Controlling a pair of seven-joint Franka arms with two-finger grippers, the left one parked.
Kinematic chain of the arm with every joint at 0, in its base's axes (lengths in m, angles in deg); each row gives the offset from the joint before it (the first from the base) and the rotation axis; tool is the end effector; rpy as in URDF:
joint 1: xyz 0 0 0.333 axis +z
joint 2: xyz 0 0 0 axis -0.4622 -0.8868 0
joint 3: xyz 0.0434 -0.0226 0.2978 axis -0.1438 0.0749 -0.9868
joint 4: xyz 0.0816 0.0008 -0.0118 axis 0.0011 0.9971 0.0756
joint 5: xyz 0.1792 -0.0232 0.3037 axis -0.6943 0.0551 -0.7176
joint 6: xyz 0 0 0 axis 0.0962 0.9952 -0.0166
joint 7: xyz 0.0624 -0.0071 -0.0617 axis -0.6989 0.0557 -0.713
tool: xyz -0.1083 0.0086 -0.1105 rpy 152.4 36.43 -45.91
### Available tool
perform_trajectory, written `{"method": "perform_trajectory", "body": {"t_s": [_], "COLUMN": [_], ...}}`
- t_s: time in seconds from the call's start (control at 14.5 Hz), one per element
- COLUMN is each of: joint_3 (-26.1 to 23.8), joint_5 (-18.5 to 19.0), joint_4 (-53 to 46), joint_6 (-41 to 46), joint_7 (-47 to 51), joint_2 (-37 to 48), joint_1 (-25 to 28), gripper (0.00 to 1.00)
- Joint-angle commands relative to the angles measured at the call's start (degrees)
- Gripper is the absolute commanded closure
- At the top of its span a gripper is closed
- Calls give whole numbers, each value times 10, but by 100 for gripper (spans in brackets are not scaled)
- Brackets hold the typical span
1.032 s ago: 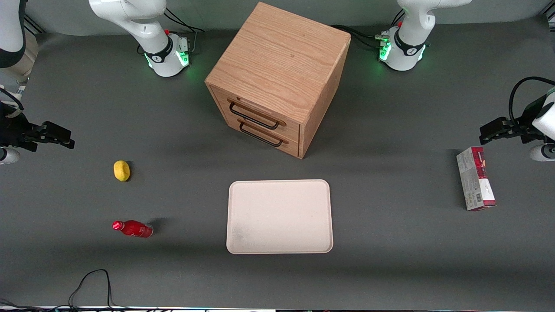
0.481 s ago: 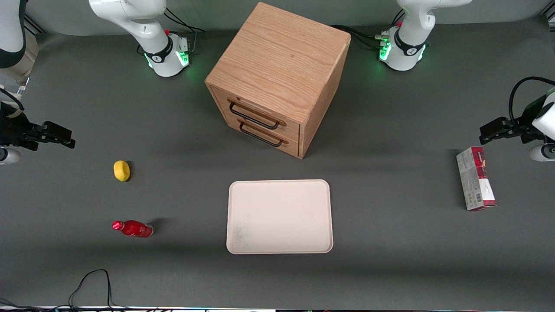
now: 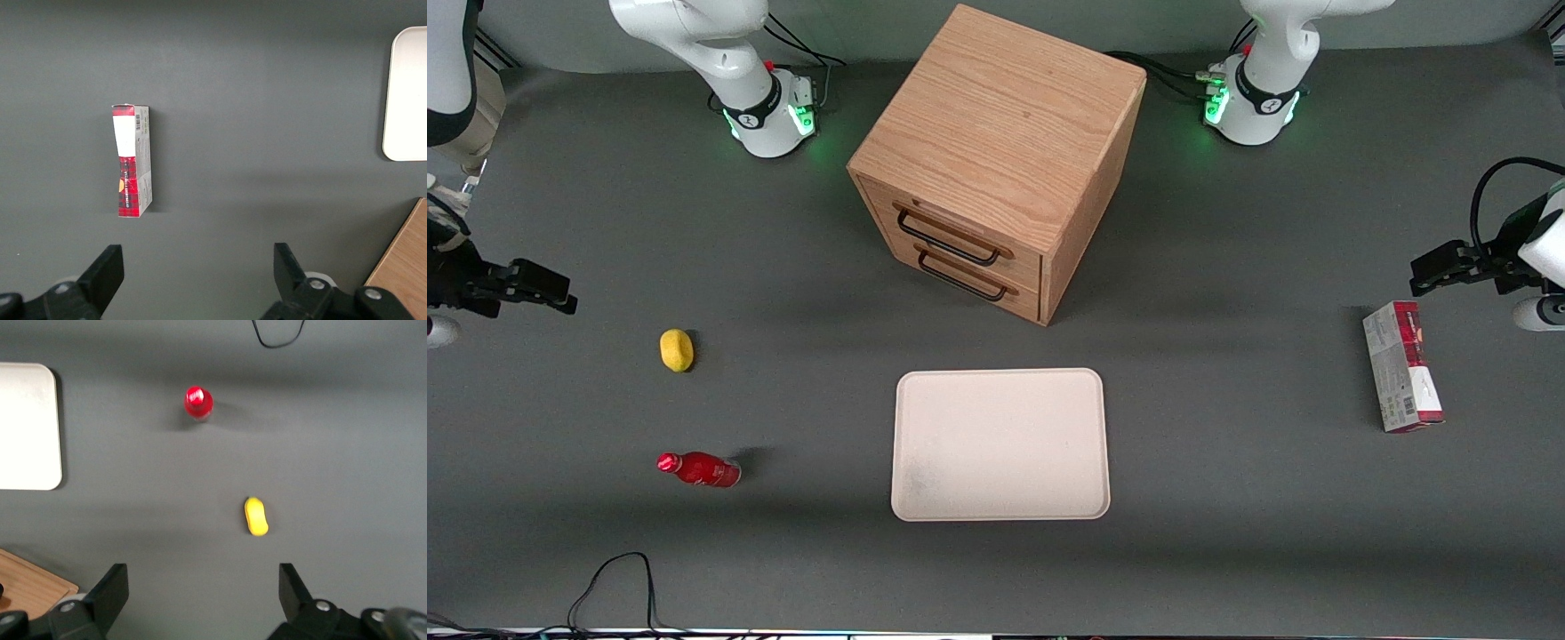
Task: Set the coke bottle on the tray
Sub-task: 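Move the open right gripper down over the red Coca-Cola bottle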
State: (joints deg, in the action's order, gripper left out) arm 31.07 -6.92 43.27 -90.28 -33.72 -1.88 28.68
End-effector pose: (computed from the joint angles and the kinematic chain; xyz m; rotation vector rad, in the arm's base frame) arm 0.5703 -0.0202 0.5393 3.1188 0.0241 -0.0086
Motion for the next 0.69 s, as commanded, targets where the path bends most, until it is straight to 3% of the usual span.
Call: {"method": "perform_trajectory", "body": {"t_s": [0.0, 0.28, 0.62], "joint_3": [2, -12, -16], "joint_5": [-24, -24, -24], "joint_4": [-172, -298, -305], "joint_6": [45, 41, -3], "joint_7": [9, 7, 6], "joint_2": [-127, -237, -263], "joint_1": [3, 0, -1], "gripper": [0, 0, 0]}}
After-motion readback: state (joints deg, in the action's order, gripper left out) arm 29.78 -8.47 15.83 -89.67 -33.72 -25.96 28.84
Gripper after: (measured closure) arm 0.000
